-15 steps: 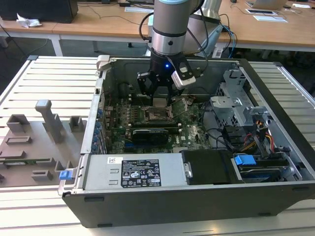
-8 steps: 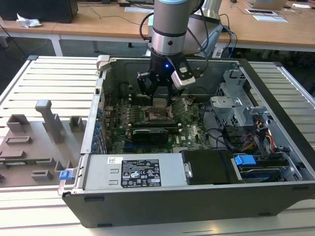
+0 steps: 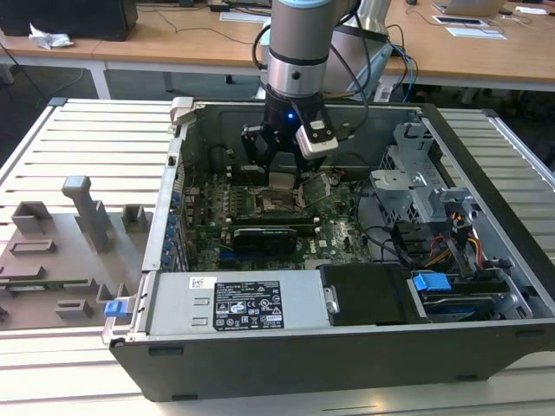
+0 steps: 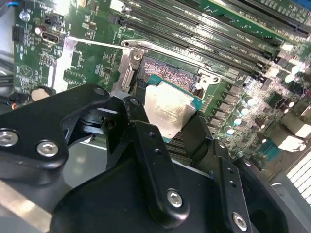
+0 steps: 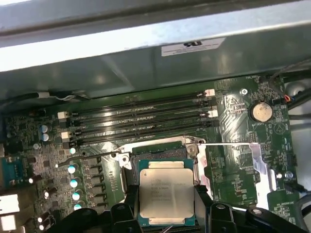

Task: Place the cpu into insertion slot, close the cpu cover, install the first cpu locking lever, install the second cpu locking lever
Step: 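Place the cpu into insertion slot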

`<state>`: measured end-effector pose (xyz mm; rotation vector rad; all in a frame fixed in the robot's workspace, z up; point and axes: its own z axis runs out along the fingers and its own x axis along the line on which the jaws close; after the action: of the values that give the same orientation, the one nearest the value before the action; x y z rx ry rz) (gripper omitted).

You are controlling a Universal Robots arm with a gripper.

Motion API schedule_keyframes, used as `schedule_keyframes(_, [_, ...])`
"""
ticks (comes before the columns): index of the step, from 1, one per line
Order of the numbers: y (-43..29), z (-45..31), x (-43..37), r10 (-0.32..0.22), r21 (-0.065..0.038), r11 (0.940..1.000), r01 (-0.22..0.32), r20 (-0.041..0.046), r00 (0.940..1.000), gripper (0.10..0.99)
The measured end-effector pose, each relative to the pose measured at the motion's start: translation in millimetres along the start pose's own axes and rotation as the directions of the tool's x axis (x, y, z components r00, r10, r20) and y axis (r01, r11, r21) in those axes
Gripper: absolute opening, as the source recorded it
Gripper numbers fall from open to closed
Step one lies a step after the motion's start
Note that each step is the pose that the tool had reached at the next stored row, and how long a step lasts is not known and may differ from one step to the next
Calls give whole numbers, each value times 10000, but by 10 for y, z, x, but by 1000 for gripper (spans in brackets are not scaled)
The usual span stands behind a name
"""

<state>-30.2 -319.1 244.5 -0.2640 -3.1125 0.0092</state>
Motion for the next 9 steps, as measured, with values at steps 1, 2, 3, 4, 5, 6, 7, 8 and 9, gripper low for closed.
schedule_keyframes(1, [0, 1, 0, 154, -2, 9999, -154, 0, 9999, 541])
schedule_keyframes(2, [0, 1, 0, 253, -3, 9997, -253, -1, 9997, 541])
schedule_keyframes(3, [0, 1, 0, 369, -6, 9993, -369, -2, 9993, 541])
schedule_keyframes(4, [0, 2, 0, 479, -7, 9988, -479, -3, 9989, 541])
schedule_keyframes(5, [0, 2, 0, 616, -10, 9981, -616, -4, 9981, 541])
schedule_keyframes(6, [0, 3, 0, 715, -12, 9974, -715, -5, 9974, 541])
schedule_keyframes(7, [0, 3, 0, 874, -14, 9962, -874, -6, 9962, 541])
schedule_keyframes(8, [0, 3, 0, 968, -15, 9953, -968, -7, 9953, 541])
schedule_keyframes(9, [0, 4, 0, 1072, -16, 9942, -1072, -7, 9942, 541])
